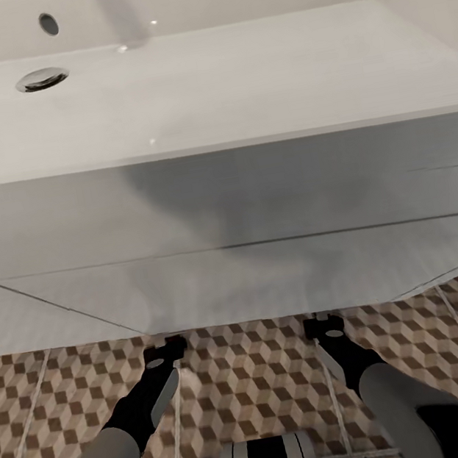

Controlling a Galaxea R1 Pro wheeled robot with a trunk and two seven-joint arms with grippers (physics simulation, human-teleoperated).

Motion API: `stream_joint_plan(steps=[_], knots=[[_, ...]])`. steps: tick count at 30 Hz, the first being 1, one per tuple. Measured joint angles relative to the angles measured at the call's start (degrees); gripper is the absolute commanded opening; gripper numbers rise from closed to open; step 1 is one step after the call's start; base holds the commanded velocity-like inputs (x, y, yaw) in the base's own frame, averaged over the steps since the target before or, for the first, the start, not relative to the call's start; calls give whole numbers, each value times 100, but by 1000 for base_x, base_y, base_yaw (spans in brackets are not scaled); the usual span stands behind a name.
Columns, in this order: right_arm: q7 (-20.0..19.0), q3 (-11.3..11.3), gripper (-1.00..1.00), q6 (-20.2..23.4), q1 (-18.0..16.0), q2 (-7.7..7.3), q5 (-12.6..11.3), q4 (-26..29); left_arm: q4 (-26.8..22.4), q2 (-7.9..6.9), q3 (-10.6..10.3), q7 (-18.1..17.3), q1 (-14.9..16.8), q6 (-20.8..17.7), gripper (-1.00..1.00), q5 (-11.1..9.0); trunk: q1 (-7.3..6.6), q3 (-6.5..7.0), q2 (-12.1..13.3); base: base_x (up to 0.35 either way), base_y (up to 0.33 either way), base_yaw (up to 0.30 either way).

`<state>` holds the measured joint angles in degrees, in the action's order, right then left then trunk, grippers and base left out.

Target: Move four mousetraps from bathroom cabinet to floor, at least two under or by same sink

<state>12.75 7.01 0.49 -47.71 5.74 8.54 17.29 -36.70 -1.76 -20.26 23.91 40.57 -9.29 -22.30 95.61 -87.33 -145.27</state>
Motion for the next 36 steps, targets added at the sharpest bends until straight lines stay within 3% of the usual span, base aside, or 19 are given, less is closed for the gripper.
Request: stream_joint_plan(steps=[36], knots=[[-26, -9, -100, -77, 1, -37, -59, -64, 121, 0, 0, -5, 0, -1, -100, -32, 2, 0, 0, 11, 0, 0]])
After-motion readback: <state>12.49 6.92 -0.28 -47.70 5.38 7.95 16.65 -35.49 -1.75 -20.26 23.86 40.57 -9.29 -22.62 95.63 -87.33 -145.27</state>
